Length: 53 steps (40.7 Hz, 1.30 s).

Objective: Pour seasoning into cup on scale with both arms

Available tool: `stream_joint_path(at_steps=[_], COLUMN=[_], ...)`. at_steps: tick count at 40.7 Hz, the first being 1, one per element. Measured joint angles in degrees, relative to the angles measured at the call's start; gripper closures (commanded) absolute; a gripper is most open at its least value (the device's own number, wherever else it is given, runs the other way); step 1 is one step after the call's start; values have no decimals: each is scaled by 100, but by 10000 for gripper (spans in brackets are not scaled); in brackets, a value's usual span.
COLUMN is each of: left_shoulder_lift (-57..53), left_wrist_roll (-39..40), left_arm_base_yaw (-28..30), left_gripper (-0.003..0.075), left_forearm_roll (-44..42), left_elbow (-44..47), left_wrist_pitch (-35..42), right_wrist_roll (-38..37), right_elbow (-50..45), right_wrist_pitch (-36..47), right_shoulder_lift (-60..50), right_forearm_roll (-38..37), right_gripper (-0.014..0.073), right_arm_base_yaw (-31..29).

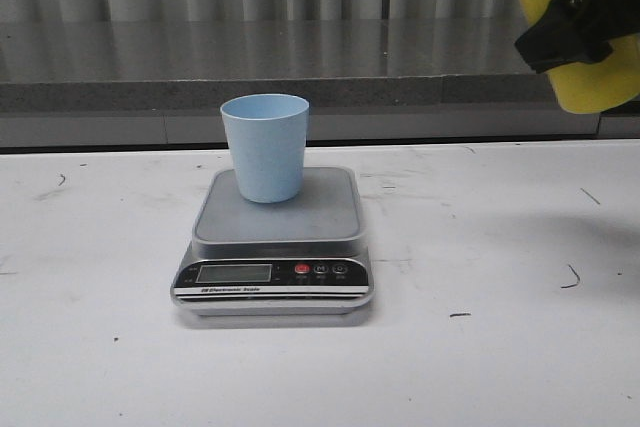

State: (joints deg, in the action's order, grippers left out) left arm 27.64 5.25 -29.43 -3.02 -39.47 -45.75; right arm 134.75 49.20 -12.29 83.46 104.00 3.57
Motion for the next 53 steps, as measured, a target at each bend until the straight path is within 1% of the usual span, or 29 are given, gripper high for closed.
stream_joint_path(at_steps=[6,8,12,15,17,19,22,25,49,53], left_shoulder_lift=[0,0,0,0,0,0,0,0,0,0], left_wrist_roll=[0,0,0,0,0,0,0,0,0,0], left_arm_base_yaw=[0,0,0,0,0,0,0,0,0,0], left_gripper=[356,356,356,356,356,356,356,356,356,356], left_forearm_roll=[0,0,0,0,0,0,0,0,0,0], left_elbow=[0,0,0,0,0,0,0,0,0,0], left_wrist_pitch=[0,0,0,0,0,0,0,0,0,0], right_wrist_roll=[-46,-58,-62,-40,72,260,479,514,514,306], right_elbow=[0,0,0,0,0,0,0,0,0,0], right_wrist_pitch=[-175,-266,-392,-447,-460,-471,-529,-593,-695,-695], right_shoulder_lift=[0,0,0,0,0,0,0,0,0,0], right_forearm_roll=[-59,-245,-908,-1012,-886,-577,-308,-214,-153,-159], right_gripper=[307,307,307,307,307,307,307,307,307,307], right_arm_base_yaw=[0,0,0,3,3,3,3,3,12,12])
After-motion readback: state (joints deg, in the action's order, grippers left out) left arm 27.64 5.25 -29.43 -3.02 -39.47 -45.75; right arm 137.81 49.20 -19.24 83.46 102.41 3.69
